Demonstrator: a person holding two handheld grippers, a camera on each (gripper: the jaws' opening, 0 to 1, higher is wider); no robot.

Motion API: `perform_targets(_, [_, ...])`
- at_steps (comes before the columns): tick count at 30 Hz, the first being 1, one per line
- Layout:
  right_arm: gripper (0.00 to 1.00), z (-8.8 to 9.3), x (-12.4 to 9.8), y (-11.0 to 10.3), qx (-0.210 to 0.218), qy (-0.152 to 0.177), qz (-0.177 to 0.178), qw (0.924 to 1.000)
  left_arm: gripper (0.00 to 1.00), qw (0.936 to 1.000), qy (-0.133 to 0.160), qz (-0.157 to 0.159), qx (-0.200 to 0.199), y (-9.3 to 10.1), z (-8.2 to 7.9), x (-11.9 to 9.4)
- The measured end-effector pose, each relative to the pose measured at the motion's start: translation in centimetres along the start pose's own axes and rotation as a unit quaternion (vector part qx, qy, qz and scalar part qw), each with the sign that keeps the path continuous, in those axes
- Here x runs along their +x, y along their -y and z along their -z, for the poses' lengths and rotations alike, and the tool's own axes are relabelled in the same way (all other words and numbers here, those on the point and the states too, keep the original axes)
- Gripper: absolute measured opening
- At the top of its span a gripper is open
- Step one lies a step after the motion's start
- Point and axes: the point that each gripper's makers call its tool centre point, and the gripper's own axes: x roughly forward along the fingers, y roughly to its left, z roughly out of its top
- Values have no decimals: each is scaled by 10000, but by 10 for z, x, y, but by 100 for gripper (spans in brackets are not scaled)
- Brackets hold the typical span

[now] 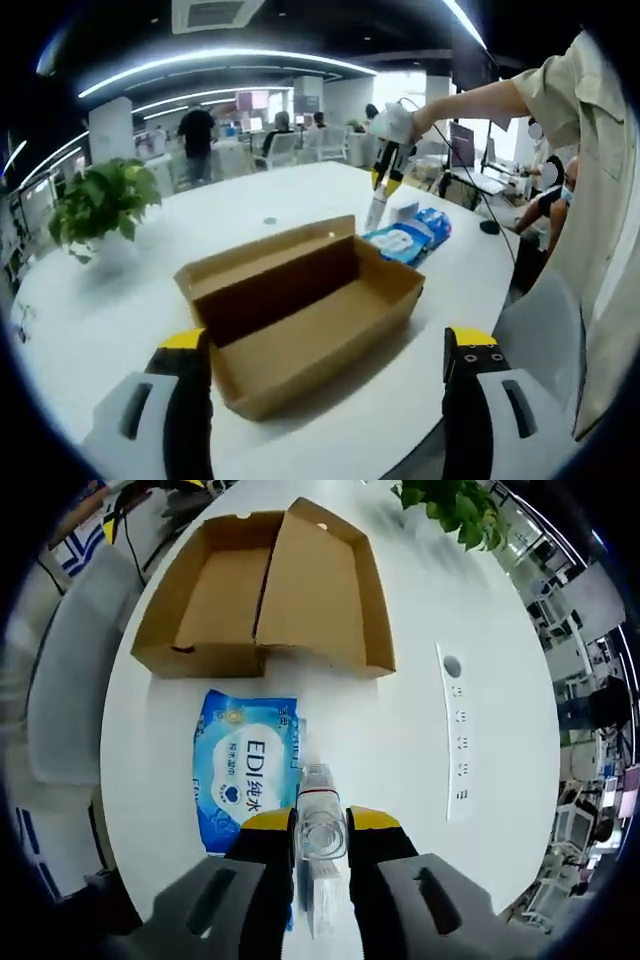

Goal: Operate the shoe box by opening the lid, removing the specified soft item, and placing it in the target area until the item is outside and the box remains undamaged.

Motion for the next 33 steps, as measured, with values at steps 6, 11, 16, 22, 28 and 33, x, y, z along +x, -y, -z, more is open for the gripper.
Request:
perform_targets(6, [17, 6, 14, 0, -7, -212, -81, 9997, 98, 9999, -20, -53, -105, -4, 4, 1])
perform_targets(11, [17, 8, 22, 0, 25, -344, -149, 9993, 96, 9998, -20, -71, -185, -5, 8, 3])
perform_targets(16, [17, 2, 24, 4, 121, -309, -178, 9993, 95, 9996, -41, -73, -258, -5, 12, 5])
perform_targets(22, [18, 5, 29, 4, -51, -464, -214, 9987, 92, 9993, -55, -172, -340, -11, 16, 5])
perform_targets(28, [19, 3, 29, 6, -55, -425, -216, 9988, 90, 9989, -79, -225, -413, -14, 19, 3])
perform_targets(33, [20, 3, 27, 8, -113, -395, -150, 9990, 86, 9984, -101, -318, -466, -19, 21, 3])
